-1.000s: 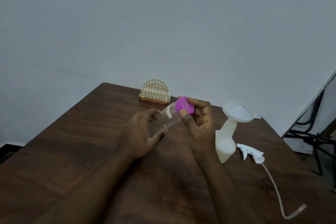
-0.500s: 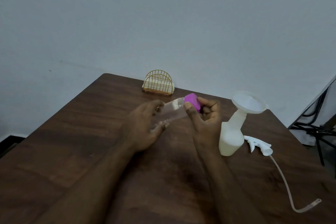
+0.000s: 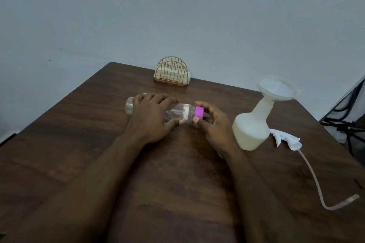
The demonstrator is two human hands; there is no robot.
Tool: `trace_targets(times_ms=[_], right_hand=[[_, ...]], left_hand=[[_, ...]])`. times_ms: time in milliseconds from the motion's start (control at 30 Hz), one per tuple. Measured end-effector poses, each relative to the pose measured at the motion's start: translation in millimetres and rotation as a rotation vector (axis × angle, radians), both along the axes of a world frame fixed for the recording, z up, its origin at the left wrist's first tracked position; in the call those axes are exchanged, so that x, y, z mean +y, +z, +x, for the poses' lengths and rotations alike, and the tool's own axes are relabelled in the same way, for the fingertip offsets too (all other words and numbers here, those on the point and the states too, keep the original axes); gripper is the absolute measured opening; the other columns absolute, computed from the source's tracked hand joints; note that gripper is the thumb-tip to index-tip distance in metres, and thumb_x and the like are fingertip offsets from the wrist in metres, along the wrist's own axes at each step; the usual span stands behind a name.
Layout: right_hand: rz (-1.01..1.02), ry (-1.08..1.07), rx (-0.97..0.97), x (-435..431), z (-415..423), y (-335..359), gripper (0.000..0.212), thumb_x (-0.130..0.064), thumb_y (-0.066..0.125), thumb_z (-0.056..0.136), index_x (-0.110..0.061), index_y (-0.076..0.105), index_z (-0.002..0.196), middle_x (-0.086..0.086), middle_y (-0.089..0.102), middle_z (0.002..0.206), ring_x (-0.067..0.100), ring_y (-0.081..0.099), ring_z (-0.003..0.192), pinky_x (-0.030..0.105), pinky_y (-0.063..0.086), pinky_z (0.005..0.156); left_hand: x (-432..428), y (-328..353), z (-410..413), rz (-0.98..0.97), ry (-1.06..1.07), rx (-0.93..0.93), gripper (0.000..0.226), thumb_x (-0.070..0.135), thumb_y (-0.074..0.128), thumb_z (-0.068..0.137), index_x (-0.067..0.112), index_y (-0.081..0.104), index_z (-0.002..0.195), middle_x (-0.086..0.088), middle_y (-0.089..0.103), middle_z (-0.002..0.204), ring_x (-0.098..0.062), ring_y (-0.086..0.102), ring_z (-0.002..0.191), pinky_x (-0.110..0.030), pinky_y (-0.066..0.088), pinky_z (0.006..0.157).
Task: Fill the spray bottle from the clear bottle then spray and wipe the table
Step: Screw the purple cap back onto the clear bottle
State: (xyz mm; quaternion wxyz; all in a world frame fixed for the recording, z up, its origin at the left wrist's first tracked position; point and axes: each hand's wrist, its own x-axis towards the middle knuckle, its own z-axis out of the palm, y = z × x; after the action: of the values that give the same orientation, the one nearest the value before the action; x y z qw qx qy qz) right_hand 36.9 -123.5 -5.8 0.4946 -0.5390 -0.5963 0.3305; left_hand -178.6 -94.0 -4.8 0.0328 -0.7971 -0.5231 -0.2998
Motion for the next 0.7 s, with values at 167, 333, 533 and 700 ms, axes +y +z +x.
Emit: trace_targets(times_ms=[167, 333, 533, 700], right_hand=[[0.034, 0.093, 0.064, 1.0, -0.6, -2.7, 0.054, 0.004, 0.075, 0.089, -0.03, 0.069, 0.131, 0.0, 0.069, 0.135, 0.016, 0.07, 0.121, 0.046, 0.058, 0.103], [0.136, 0.109, -0.03, 2.7, 2.1, -1.3, 0.055, 0.007, 0.075, 0.087, -0.033, 0.069, 0.125, -0.007, 0.069, 0.134, 0.012, 0.066, 0.125, 0.042, 0.059, 0.102], [0.171, 0.071, -0.048, 5.0, 1.9, -2.2, 0.056, -0.002, 0.081, 0.087, -0.038, 0.067, 0.128, -0.008, 0.069, 0.134, 0.01, 0.067, 0.123, 0.04, 0.061, 0.099], [0.194, -0.037, -0.191, 6.1, 1.3, -4.0, 0.041, -0.025, 0.079, 0.093, -0.035, 0.067, 0.131, -0.009, 0.074, 0.123, 0.007, 0.071, 0.11, 0.039, 0.061, 0.096]], left_hand=[[-2.2, 2.5, 6.1, 0.029, -0.021, 0.053, 0.065, 0.058, 0.068, 0.087, 0.038, 0.048, 0.145, 0.006, 0.057, 0.143, -0.02, 0.047, 0.133, -0.052, 0.026, 0.114], [-3.0, 6.9, 2.4, 0.037, -0.018, 0.003, 0.064, 0.049, 0.072, 0.086, 0.032, 0.052, 0.144, 0.004, 0.057, 0.141, -0.023, 0.047, 0.132, -0.049, 0.025, 0.112], [-5.3, 9.7, 1.9, 0.044, -0.015, -0.037, 0.064, 0.053, 0.073, 0.085, 0.036, 0.052, 0.143, 0.007, 0.057, 0.141, -0.02, 0.046, 0.133, -0.048, 0.026, 0.111], [-4.2, 7.8, 1.9, 0.071, -0.002, -0.027, 0.066, 0.056, 0.075, 0.081, 0.038, 0.054, 0.141, 0.008, 0.059, 0.139, -0.02, 0.046, 0.131, -0.046, 0.026, 0.108]])
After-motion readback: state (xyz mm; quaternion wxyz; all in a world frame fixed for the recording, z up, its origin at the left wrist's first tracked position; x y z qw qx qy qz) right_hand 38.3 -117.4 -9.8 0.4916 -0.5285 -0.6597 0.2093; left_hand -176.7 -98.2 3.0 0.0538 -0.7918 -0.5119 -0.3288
